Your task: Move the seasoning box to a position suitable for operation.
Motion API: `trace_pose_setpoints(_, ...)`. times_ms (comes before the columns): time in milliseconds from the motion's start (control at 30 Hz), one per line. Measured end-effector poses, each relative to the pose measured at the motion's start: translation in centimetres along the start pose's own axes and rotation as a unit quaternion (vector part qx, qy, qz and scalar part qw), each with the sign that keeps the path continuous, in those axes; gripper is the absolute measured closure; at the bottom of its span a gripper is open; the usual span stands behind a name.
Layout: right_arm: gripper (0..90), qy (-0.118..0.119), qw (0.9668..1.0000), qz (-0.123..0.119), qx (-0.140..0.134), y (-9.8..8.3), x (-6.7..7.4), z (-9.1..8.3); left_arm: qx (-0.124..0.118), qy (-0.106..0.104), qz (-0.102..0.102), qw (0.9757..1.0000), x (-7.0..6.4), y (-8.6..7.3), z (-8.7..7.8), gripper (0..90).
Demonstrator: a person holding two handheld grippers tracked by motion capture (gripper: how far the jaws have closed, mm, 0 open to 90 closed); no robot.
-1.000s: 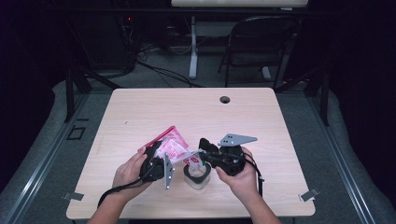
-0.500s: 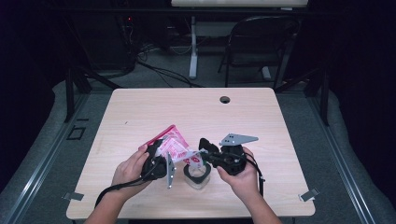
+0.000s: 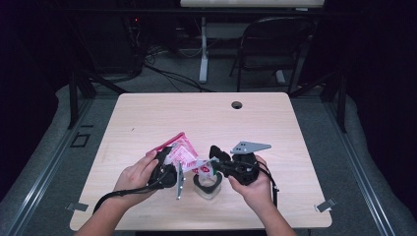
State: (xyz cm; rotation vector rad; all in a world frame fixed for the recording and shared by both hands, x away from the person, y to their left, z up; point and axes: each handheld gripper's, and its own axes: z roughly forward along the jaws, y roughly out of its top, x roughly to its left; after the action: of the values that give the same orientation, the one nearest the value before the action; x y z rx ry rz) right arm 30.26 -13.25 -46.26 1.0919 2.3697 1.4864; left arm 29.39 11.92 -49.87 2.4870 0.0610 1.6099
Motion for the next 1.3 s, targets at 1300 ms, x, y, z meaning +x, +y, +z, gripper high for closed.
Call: trace_pose_setpoints(1300,90.0,-0.001,1.0,0.003,0.006,0.04,-0.1,-0.3,0.011,-0.011,0.075,0.997,0.95,0.88,-0.73,63.5)
